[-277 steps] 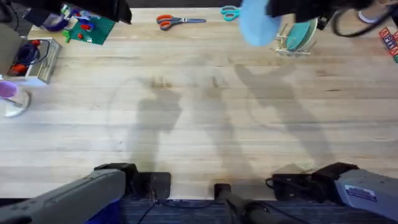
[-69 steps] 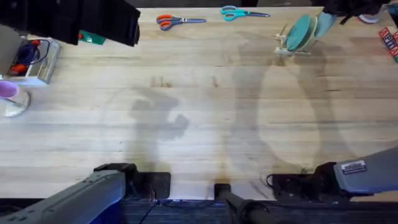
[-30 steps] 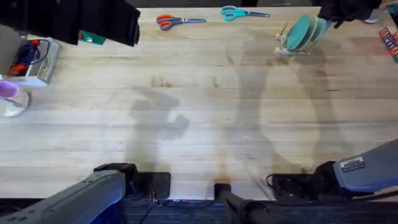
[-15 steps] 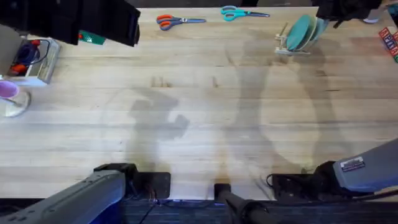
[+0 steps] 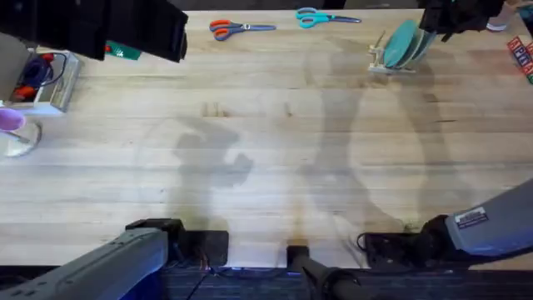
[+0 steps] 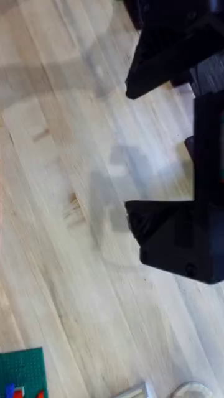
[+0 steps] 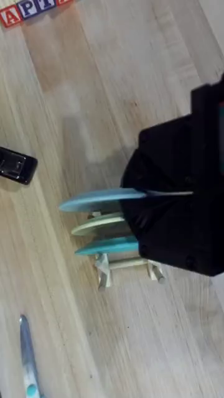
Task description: Pick up the plates from the table one by one and place each into a slot on the dish rack.
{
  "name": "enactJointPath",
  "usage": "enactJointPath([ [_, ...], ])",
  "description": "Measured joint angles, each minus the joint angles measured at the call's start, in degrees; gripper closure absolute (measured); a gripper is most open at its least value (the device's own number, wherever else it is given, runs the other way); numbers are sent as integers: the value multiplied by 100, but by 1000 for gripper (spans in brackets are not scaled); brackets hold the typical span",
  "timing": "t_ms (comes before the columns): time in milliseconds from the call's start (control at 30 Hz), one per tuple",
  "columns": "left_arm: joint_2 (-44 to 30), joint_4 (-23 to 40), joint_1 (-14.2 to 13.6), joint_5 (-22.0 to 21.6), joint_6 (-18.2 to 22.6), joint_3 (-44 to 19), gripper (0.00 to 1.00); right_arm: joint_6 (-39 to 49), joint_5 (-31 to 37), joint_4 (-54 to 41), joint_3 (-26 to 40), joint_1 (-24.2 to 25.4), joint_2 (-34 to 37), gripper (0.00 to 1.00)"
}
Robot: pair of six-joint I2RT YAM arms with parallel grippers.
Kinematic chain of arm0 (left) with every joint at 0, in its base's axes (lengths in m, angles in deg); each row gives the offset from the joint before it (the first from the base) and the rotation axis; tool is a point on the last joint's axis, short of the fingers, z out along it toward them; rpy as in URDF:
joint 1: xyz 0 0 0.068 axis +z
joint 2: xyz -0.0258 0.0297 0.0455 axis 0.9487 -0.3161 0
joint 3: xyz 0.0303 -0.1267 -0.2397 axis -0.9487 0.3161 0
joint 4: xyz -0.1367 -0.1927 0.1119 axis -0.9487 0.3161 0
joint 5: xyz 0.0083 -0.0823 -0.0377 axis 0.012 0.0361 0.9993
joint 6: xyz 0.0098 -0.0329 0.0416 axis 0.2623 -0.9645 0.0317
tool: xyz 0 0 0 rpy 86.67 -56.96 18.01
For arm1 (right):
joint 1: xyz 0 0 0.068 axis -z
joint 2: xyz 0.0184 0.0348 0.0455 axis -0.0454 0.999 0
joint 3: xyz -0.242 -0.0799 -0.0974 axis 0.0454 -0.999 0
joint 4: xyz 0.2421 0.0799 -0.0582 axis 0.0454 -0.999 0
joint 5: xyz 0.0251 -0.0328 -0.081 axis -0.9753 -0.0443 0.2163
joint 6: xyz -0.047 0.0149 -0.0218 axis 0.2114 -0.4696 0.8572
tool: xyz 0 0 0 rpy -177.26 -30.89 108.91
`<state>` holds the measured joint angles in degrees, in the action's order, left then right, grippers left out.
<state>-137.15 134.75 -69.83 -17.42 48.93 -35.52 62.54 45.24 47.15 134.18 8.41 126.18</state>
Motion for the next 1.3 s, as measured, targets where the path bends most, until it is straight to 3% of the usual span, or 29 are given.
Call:
enactJointPath([
  [333, 0, -2, 0, 0, 0, 0, 7, 0, 0, 11, 0, 13, 0, 969],
  [600, 0, -2, 0, 0, -2, 0, 7, 0, 0, -2, 0, 37, 0, 835],
  [1300, 0, 0, 0, 0, -2, 0, 8, 0, 0, 0, 0, 48, -168, 729],
])
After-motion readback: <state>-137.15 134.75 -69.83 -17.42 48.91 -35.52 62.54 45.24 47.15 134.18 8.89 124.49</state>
